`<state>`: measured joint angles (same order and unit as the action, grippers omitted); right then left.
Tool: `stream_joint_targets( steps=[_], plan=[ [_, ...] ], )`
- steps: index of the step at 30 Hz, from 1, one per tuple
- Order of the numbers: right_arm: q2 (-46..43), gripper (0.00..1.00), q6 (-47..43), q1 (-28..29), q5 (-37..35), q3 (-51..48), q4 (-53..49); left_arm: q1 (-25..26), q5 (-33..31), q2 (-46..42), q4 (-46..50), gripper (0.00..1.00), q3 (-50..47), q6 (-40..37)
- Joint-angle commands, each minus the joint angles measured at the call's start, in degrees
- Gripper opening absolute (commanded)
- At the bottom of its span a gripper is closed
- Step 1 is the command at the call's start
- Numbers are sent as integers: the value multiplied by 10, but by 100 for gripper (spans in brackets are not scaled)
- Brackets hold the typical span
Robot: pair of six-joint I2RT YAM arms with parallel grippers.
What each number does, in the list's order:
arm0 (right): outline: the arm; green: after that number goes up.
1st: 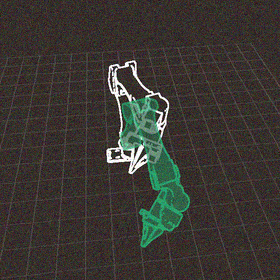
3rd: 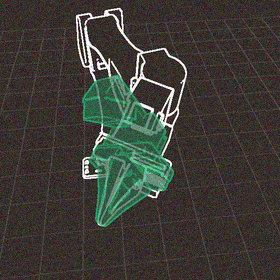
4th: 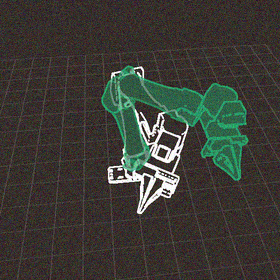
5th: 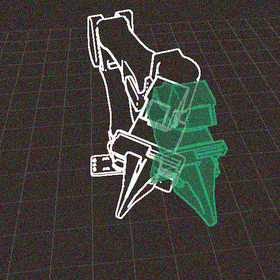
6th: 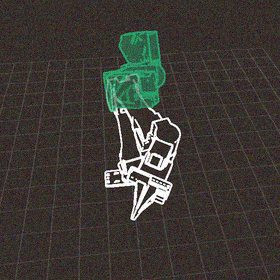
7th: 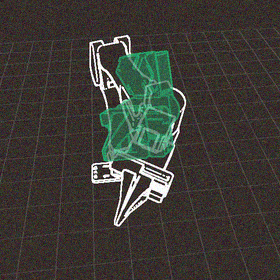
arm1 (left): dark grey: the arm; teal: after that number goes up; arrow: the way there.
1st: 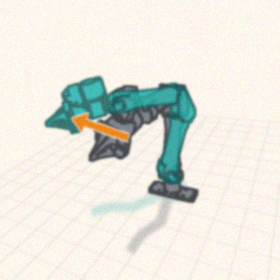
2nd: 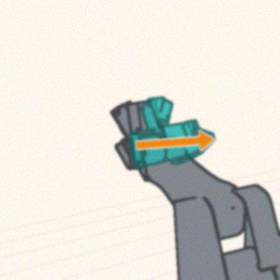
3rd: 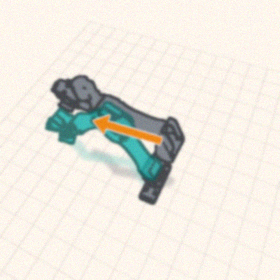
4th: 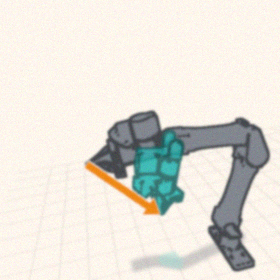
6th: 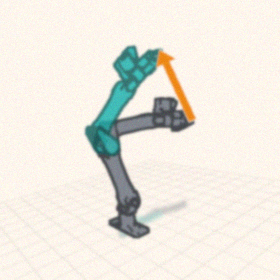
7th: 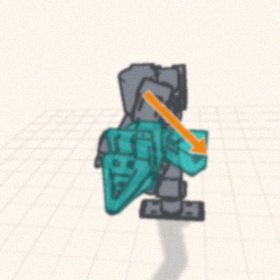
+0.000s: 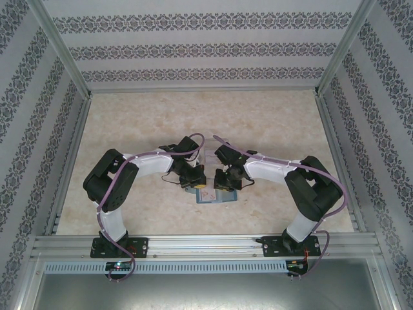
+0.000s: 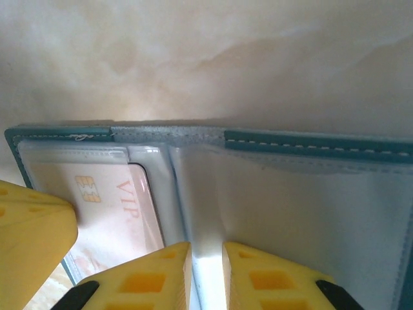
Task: Take the credit cards out of the card holder
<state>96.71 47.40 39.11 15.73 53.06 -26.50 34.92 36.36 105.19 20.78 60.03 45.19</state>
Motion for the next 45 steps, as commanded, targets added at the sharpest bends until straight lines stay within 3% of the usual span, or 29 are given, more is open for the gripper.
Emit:
stream_joint_targets(
  steps=[1, 11, 27, 45],
  plan=[
    [0, 20, -13, -4, -23, -4, -20, 7, -5, 5, 18, 0, 6, -7],
    [-42, 15, 4, -4, 26, -8, 32, 8, -3, 5, 14, 0, 3, -6],
    [6, 11, 6, -4, 57, -18, 69, 8, -2, 6, 17, 0, 7, -7],
    [4, 27, -7, -3, 21, -9, 18, 8, -5, -2, 29, 0, 14, -9]
  ],
)
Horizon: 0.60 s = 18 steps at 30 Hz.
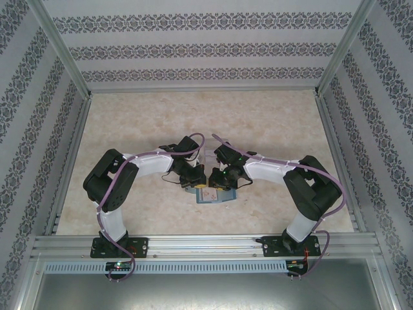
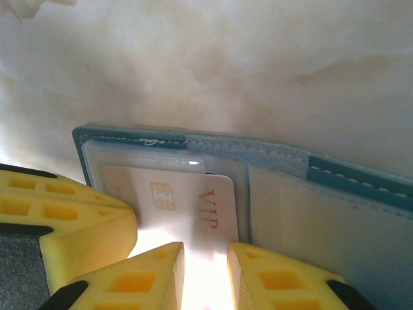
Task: Take the credit cards out of the card holder
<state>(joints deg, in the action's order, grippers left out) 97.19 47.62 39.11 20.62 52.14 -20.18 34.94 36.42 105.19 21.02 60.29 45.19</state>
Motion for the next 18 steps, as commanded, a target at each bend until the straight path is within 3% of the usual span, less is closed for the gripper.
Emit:
stream_joint_targets(
  steps=[1, 18],
  plan=[
    [-3, 27, -9, -3, -29, 0, -47, 7, -6, -4, 29, 0, 12, -10],
    [-52, 28, -1, -5, -30, 9, -52, 10, -3, -31, 54, 3, 28, -16]
  ],
)
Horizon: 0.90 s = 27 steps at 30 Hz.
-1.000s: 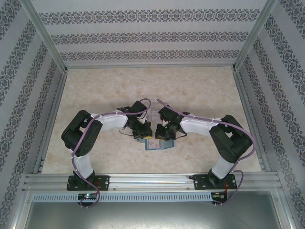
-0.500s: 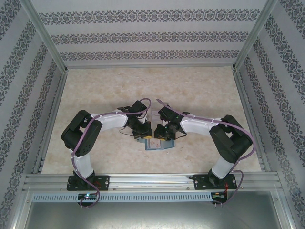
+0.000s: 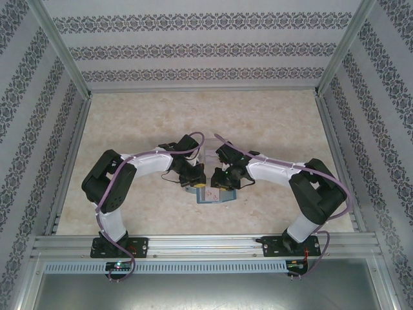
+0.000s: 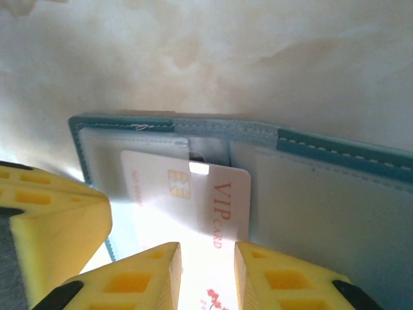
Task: Take the credit cards out of the card holder
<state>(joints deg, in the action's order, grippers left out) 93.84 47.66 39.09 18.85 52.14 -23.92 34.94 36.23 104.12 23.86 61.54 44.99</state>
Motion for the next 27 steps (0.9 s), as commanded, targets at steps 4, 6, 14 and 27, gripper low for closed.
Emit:
stream_joint_targets(
  steps=[4, 6, 14, 27],
  plan=[
    [-20, 28, -3, -7, -10, 5, -17, 14, 6, -16, 25, 3, 13, -13],
    [-17, 28, -5, -8, -10, 3, -17, 18, 9, -11, 27, 3, 13, -15],
    [9, 28, -16, -10, -15, 3, -23, 25, 8, 11, 24, 3, 7, -21],
    [25, 28, -8, -12, 20, -15, 20, 26, -5, 28, 35, 2, -3, -30]
  ],
)
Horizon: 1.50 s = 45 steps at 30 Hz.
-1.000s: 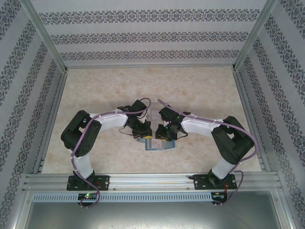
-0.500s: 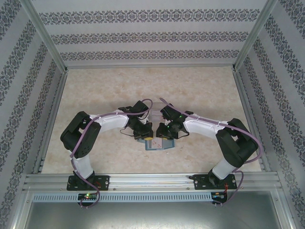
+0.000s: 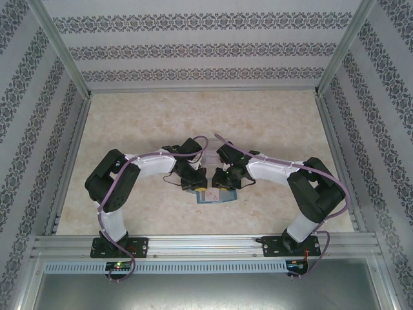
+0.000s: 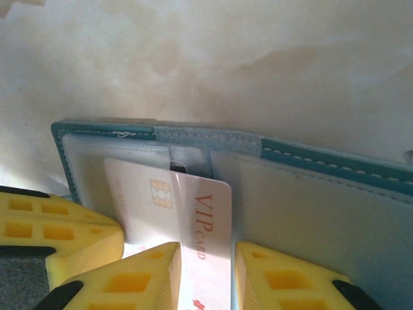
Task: Take the credit cards out of the card holder
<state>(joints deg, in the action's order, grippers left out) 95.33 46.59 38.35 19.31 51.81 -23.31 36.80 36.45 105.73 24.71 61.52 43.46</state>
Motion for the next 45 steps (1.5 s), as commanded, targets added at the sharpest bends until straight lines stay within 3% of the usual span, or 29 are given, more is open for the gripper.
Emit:
stream_joint_targets(
  steps=[1, 15, 27, 45],
  plan=[
    [9, 28, 4, -4, 18, -13, 17, 7, -8, 13, 27, 2, -3, -15],
    [-42, 24, 25, -14, 48, -34, 60, 10, -9, 28, 30, 0, 1, -17],
    [-36, 13, 27, -22, 61, -55, 89, 12, -11, 28, 35, 0, 8, -17],
    [-48, 8, -63, -33, -65, -14, -85, 12, -11, 29, 40, 0, 12, -20]
  ],
)
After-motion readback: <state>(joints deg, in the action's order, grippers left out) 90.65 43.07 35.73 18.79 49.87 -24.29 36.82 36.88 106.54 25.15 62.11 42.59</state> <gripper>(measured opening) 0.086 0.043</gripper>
